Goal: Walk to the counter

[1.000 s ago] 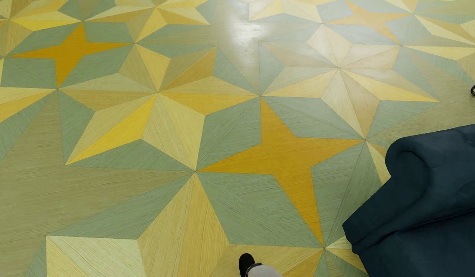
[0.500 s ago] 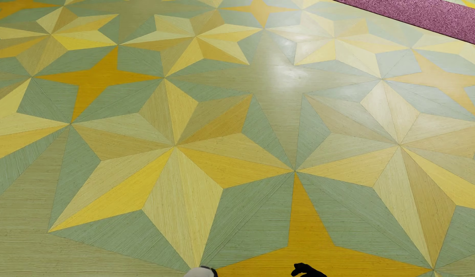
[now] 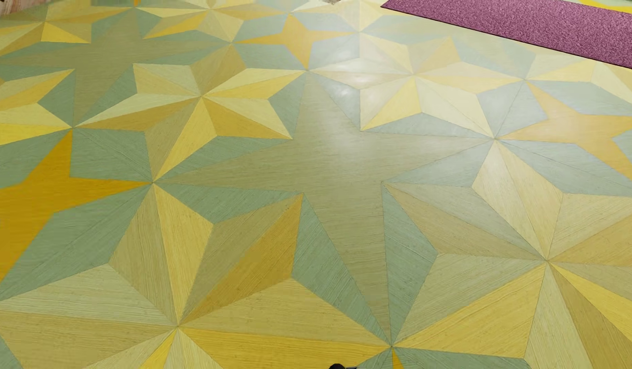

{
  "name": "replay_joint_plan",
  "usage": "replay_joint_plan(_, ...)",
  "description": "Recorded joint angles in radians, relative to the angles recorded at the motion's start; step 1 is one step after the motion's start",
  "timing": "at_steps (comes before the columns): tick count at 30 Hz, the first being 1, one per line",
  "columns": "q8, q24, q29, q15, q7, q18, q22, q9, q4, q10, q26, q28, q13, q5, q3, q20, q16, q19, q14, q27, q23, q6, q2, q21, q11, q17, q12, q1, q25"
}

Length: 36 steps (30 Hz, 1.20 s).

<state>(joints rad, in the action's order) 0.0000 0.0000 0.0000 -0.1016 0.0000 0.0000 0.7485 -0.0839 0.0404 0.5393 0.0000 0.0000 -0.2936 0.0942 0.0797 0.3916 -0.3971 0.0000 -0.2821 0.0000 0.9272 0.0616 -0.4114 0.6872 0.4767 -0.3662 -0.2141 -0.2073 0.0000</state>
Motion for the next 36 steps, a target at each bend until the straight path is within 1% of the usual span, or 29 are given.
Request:
replay_joint_plan(1,0.000,0.000,0.000,0.077,0.000,0.000,-0.006,0.005,0.005,0.037,0.000,0.000,-0.018,0.013,0.010,-0.026,0.000,0.000,0.023,0.000,-0.006,0.008,-0.015,0.015,0.025,-0.010,-0.010,-0.026,0.000)
replay_joint_plan(2,0.000,0.000,0.000,0.195,0.000,0.000,-0.001,0.011,0.021,0.119,0.000,0.000,-0.035,0.038,0.009,-0.053,0.005,0.000,0.097,0.000,-0.003,0.021,-0.012,0.015,0.069,-0.012,-0.030,-0.029,0.000)
replay_joint_plan(3,0.000,0.000,0.000,0.270,0.000,0.000,0.023,0.019,0.052,0.282,0.000,0.000,-0.046,0.074,-0.007,-0.062,0.014,0.000,0.215,0.000,0.005,0.040,0.006,0.016,0.114,-0.012,-0.047,0.021,0.000)
replay_joint_plan(4,0.000,0.000,0.000,0.280,0.000,0.000,0.061,0.021,0.076,0.497,0.000,0.000,-0.045,0.106,-0.036,-0.049,0.020,0.000,0.291,0.000,0.016,0.053,0.044,0.022,0.151,-0.011,-0.059,0.117,0.000)
replay_joint_plan(5,0.000,0.000,0.000,0.233,0.000,0.000,0.093,0.008,0.091,0.675,0.000,0.000,-0.037,0.128,-0.068,-0.030,0.024,0.000,0.244,0.000,0.013,0.065,0.116,0.023,0.154,-0.014,-0.064,0.220,0.000)
replay_joint_plan(6,0.000,0.000,0.000,0.166,0.000,0.000,0.118,-0.012,0.096,0.751,0.000,0.000,-0.022,0.135,-0.100,-0.002,0.029,0.000,0.142,0.000,0.004,0.071,0.212,0.019,0.123,-0.018,-0.064,0.317,0.000)
replay_joint_plan(7,0.000,0.000,0.000,0.100,0.000,0.000,0.139,-0.023,0.085,0.714,0.000,0.000,0.004,0.126,-0.147,0.033,0.034,0.000,0.075,0.000,0.010,0.060,0.305,0.014,0.087,-0.019,-0.068,0.398,0.000)
replay_joint_plan(9,0.000,0.000,0.000,-0.038,0.000,0.000,0.150,-0.028,0.069,0.429,0.000,0.000,0.054,0.107,-0.248,0.051,0.030,0.000,0.048,0.000,-0.024,0.031,0.464,-0.009,0.023,-0.033,-0.103,0.509,0.000)
replay_joint_plan(11,0.000,0.000,0.000,-0.173,0.000,0.000,0.146,-0.007,0.069,0.086,0.000,0.000,0.100,0.087,-0.310,0.028,0.017,0.000,0.113,0.000,-0.074,-0.003,0.578,-0.075,-0.031,-0.039,-0.143,0.592,0.000)
replay_joint_plan(13,0.000,0.000,0.000,-0.245,0.000,0.000,0.158,0.020,0.093,-0.003,0.000,0.000,0.131,0.066,-0.367,0.004,0.011,0.000,0.158,0.000,-0.116,-0.037,0.657,-0.120,-0.020,-0.051,-0.174,0.664,0.000)
replay_joint_plan(14,0.000,0.000,0.000,-0.237,0.000,0.000,0.169,0.023,0.097,0.063,0.000,0.000,0.134,0.056,-0.399,0.004,0.005,0.000,0.189,0.000,-0.129,-0.059,0.687,-0.132,0.036,-0.049,-0.187,0.682,0.000)
replay_joint_plan(15,0.000,0.000,0.000,-0.148,0.000,0.000,0.186,0.021,0.079,0.163,0.000,0.000,0.127,0.036,-0.422,-0.011,0.004,0.000,0.225,0.000,-0.150,-0.087,0.689,-0.174,0.150,-0.041,-0.195,0.694,0.000)
replay_joint_plan(16,0.000,0.000,0.000,0.029,0.000,0.000,0.216,0.018,0.064,0.246,0.000,0.000,0.124,0.018,-0.426,-0.011,0.007,0.000,0.218,0.000,-0.137,-0.116,0.644,-0.174,0.330,-0.024,-0.190,0.682,0.000)
replay_joint_plan(17,0.000,0.000,0.000,0.202,0.000,0.000,0.247,0.009,0.059,0.290,0.000,0.000,0.121,0.007,-0.404,0.009,0.012,0.000,0.177,0.000,-0.109,-0.130,0.568,-0.134,0.527,-0.008,-0.175,0.640,0.000)
replay_joint_plan(18,0.000,0.000,0.000,0.294,0.000,0.000,0.262,0.001,0.061,0.295,0.000,0.000,0.123,-0.004,-0.361,0.015,0.023,0.000,0.138,0.000,-0.098,-0.130,0.470,-0.102,0.675,0.001,-0.163,0.585,0.000)
replay_joint_plan(19,0.000,0.000,0.000,0.321,0.000,0.000,0.258,-0.007,0.077,0.267,0.000,0.000,0.119,-0.008,-0.316,0.021,0.036,0.000,0.116,0.000,-0.086,-0.117,0.368,-0.072,0.739,0.010,-0.155,0.507,0.000)
replay_joint_plan(21,0.000,0.000,0.000,0.338,0.000,0.000,0.194,-0.010,0.112,0.164,0.000,0.000,0.089,-0.003,-0.214,0.041,0.045,0.000,0.066,0.000,-0.042,-0.081,0.158,-0.066,0.642,0.036,-0.153,0.326,0.000)
replay_joint_plan(23,0.000,0.000,0.000,0.366,0.000,0.000,0.097,-0.004,0.135,0.070,0.000,0.000,0.036,-0.013,-0.097,0.047,0.035,0.000,-0.002,0.000,-0.027,-0.045,-0.009,-0.036,0.398,0.030,-0.159,0.152,0.000)
replay_joint_plan(24,0.000,0.000,0.000,0.319,0.000,0.000,0.048,-0.001,0.138,0.041,0.000,0.000,0.009,-0.027,-0.035,0.045,0.021,0.000,-0.029,0.000,-0.028,-0.040,-0.075,-0.035,0.268,0.019,-0.155,0.077,0.000)
replay_joint_plan(26,0.000,0.000,0.000,0.056,0.000,0.000,-0.002,0.007,0.137,0.018,0.000,0.000,-0.041,-0.078,0.088,0.054,-0.016,0.000,-0.067,0.000,-0.002,-0.038,-0.167,-0.030,0.061,0.000,-0.121,-0.038,0.000)
replay_joint_plan(27,0.000,0.000,0.000,-0.049,0.000,0.000,-0.003,0.009,0.145,0.023,0.000,0.000,-0.071,-0.115,0.142,0.059,-0.027,0.000,-0.057,0.000,0.020,-0.027,-0.194,-0.035,0.028,-0.009,-0.099,-0.083,0.000)
replay_joint_plan(28,0.000,0.000,0.000,0.022,0.000,0.000,0.008,0.011,0.162,0.034,0.000,0.000,-0.099,-0.138,0.181,0.056,-0.029,0.000,-0.008,0.000,0.046,-0.010,-0.224,-0.031,0.044,-0.018,-0.083,-0.124,0.000)
replay_joint_plan(29,0.000,0.000,0.000,0.230,0.000,0.000,0.022,0.021,0.187,0.064,0.000,0.000,-0.118,-0.128,0.190,0.038,-0.025,0.000,0.087,0.000,0.077,0.016,-0.274,-0.015,0.117,-0.020,-0.078,-0.143,0.000)
replay_joint_plan(30,0.000,0.000,0.000,0.370,0.000,0.000,0.044,0.029,0.213,0.139,0.000,0.000,-0.119,-0.084,0.172,0.019,-0.013,0.000,0.227,0.000,0.109,0.053,-0.308,0.020,0.207,-0.021,-0.081,-0.125,0.000)
replay_joint_plan(31,0.000,0.000,0.000,0.374,0.000,0.000,0.077,0.030,0.217,0.265,0.000,0.000,-0.107,-0.033,0.142,0.015,-0.001,0.000,0.364,0.000,0.133,0.075,-0.294,0.051,0.271,-0.020,-0.088,-0.074,0.000)
replay_joint_plan(32,0.000,0.000,0.000,0.332,0.000,0.000,0.107,0.025,0.203,0.430,0.000,0.000,-0.092,0.014,0.107,0.030,0.004,0.000,0.420,0.000,0.132,0.079,-0.247,0.052,0.305,-0.020,-0.090,0.012,0.000)
replay_joint_plan(33,0.000,0.000,0.000,0.296,0.000,0.000,0.122,0.012,0.196,0.598,0.000,0.000,-0.077,0.066,0.067,0.052,0.007,0.000,0.367,0.000,0.119,0.083,-0.169,0.019,0.302,-0.014,-0.086,0.106,0.000)
replay_joint_plan(34,0.000,0.000,0.000,0.266,0.000,0.000,0.134,-0.010,0.164,0.762,0.000,0.000,-0.049,0.112,0.024,0.062,0.010,0.000,0.236,0.000,0.110,0.075,-0.071,-0.007,0.282,-0.006,-0.086,0.202,0.000)
replay_joint_plan(36,0.000,0.000,0.000,0.123,0.000,0.000,0.135,-0.015,0.114,0.792,0.000,0.000,0.009,0.155,-0.080,0.090,0.021,0.000,0.053,0.000,-0.010,0.047,0.156,-0.032,0.166,-0.017,-0.110,0.418,0.000)
